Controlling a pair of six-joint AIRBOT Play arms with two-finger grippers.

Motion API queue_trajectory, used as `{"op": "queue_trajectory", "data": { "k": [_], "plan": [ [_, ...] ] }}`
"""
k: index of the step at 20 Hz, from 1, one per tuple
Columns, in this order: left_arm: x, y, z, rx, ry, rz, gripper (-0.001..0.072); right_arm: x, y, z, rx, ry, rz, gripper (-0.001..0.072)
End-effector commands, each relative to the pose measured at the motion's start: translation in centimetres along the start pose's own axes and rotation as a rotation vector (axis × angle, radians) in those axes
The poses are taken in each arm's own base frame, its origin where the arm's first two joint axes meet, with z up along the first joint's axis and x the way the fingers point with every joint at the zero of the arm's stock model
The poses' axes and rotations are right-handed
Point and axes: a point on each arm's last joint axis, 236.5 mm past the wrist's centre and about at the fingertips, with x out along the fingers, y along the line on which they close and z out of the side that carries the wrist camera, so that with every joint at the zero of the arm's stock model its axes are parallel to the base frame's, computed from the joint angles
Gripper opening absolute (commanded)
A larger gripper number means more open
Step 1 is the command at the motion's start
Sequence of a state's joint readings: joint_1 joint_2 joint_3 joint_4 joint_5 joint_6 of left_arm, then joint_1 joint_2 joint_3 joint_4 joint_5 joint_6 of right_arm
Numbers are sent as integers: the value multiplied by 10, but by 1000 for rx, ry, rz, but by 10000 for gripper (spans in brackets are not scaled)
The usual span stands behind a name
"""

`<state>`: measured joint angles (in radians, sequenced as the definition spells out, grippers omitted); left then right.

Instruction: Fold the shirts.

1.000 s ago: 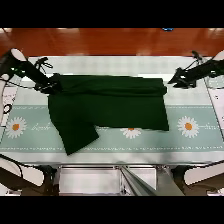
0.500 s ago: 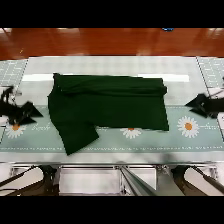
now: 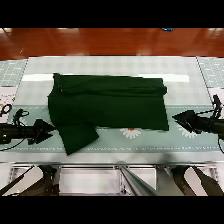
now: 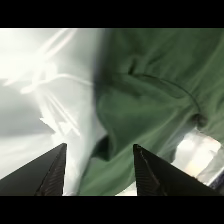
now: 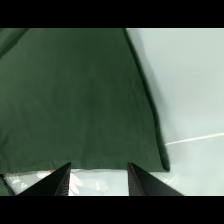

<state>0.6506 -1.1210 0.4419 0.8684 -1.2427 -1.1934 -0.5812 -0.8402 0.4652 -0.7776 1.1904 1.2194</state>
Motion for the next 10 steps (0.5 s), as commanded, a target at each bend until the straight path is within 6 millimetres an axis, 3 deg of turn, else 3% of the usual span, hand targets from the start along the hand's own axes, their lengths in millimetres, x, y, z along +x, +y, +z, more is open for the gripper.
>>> {"op": "queue_trajectory", "data": {
  "k": [1,4,5,6,7,10],
  "plan": [
    [20,-12,2,43,1,-36,510,1,3,-3,2,-1,18,417],
    [46,-13,-13,77,110,-4,507,1,3,-2,20,-5,17,418],
    [51,-13,-14,86,134,4,460,1,2,-1,22,-10,15,417],
    [54,-15,-13,98,149,7,163,0,0,2,15,-20,1,417],
    [53,-18,-8,111,146,6,17,-2,-5,6,13,-31,-26,417],
    [43,-29,2,155,135,0,16,-15,-43,11,88,-52,-162,417]
  ]
}}
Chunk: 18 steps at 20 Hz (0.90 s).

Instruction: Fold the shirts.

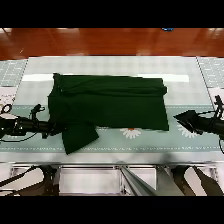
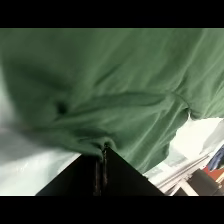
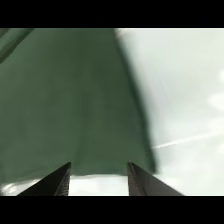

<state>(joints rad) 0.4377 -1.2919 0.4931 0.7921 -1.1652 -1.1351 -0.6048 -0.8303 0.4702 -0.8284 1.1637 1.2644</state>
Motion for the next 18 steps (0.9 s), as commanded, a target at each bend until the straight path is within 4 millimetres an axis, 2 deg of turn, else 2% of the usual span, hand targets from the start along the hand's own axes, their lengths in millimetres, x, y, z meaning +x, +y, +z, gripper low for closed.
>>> {"op": "queue_trajectory", "data": {
  "k": [1,2,3,5,7,10,12,16,17,18],
  "plan": [
    [-5,-11,8,57,10,-3,16,-11,-49,-1,103,2,-177,417],
    [-6,-13,8,73,14,-7,16,-11,-60,-9,145,31,-208,417],
    [-7,-13,9,76,13,-7,16,-5,-62,-21,170,84,-200,417],
    [-7,-13,9,77,13,-6,16,9,-55,-40,200,174,-133,417],
    [-7,-13,9,84,13,-7,16,19,-48,-44,218,216,-71,417],
    [-7,-13,9,84,12,-6,16,39,-51,-52,229,285,-67,417],
    [-7,-13,9,83,12,-7,16,57,-47,-47,225,286,-52,417],
    [-7,-12,11,83,4,-3,16,85,-21,-23,214,279,13,416],
    [-7,-12,13,83,-2,-1,16,90,-14,-23,186,298,17,387],
    [-7,-12,13,85,-3,-1,16,93,-5,-24,132,323,26,268]
  ]
}}
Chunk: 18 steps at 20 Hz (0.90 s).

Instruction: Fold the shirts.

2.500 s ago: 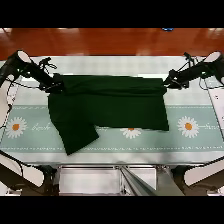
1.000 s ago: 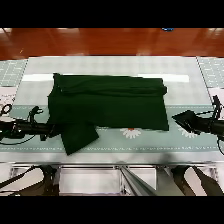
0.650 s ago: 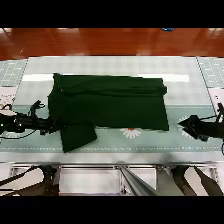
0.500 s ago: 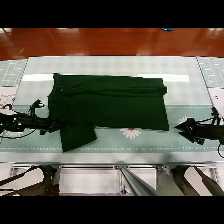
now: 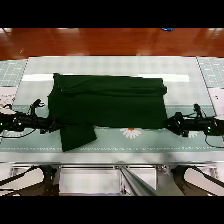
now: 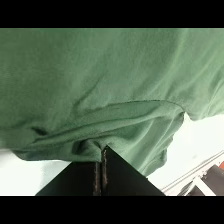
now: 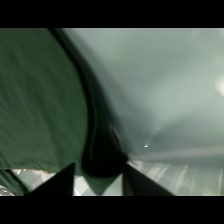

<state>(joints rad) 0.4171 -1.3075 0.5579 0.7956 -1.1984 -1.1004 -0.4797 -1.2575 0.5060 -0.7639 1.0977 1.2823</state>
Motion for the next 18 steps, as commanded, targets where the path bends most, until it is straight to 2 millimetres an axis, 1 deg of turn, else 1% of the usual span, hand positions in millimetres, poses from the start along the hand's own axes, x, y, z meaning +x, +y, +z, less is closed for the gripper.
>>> {"op": "queue_trajectory", "data": {
  "k": [1,2,3,5,7,8,9,11,14,18],
  "plan": [
    [-3,0,5,4,-16,3,16,14,28,7,-125,34,16,129],
    [-7,-1,9,9,-25,-4,16,9,37,6,-180,38,30,22],
    [-15,-4,15,12,-40,-14,16,0,43,8,-211,32,36,22],
    [-35,-13,33,28,-86,-36,16,-24,52,20,-254,-21,36,22],
    [-54,-29,58,61,-158,-60,16,-45,64,35,-279,-89,43,21],
    [-62,-40,73,78,-204,-72,16,-51,71,42,-297,-107,41,21],
    [-68,-48,88,92,-244,-64,15,-54,79,49,-313,-119,45,21],
    [-72,-67,115,136,-273,-51,15,-53,94,63,-335,-124,48,22],
    [-70,-97,155,189,-274,-54,16,-47,111,92,-344,-130,48,21],
    [-61,-123,213,213,-283,-67,15,-35,130,134,-349,-158,61,22]
  ]
}}
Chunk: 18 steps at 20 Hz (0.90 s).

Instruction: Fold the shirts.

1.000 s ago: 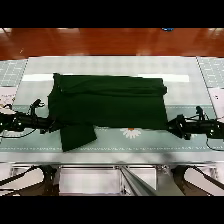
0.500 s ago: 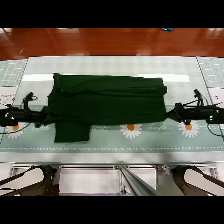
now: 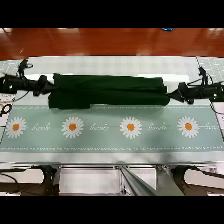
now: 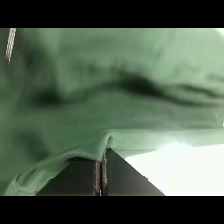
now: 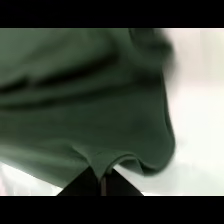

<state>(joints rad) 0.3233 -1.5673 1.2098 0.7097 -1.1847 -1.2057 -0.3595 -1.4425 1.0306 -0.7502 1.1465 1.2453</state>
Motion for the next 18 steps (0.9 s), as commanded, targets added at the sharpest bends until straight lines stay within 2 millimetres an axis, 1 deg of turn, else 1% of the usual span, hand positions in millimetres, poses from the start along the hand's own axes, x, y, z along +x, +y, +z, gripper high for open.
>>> {"op": "queue_trajectory", "data": {
  "k": [1,3,5,8,11,12,13,14,15,16,17,18],
  "plan": [
    [24,-12,51,3,-18,-15,16,16,4,40,-8,-34,7,22],
    [36,-8,69,-23,-20,-18,16,25,5,60,-4,-52,13,22],
    [47,0,78,-51,-5,-22,16,32,10,78,22,-70,58,22],
    [60,13,81,-72,7,-18,15,42,11,98,38,-83,92,22],
    [70,22,78,-88,23,-15,22,53,2,106,55,-86,88,23],
    [71,24,78,-90,23,-13,155,56,-3,108,62,-94,81,120],
    [72,24,77,-90,28,-14,476,57,-5,111,66,-107,77,392],
    [70,26,73,-85,45,-8,514,56,-2,114,71,-117,92,412],
    [66,25,72,-100,53,-13,514,53,13,109,59,-98,147,413],
    [58,24,74,-106,58,-19,514,41,24,109,24,-103,187,413],
    [44,23,78,-98,51,-25,513,26,29,113,20,-123,205,413],
    [26,23,84,-86,31,-17,513,3,31,119,21,-156,213,412]
  ]
}}
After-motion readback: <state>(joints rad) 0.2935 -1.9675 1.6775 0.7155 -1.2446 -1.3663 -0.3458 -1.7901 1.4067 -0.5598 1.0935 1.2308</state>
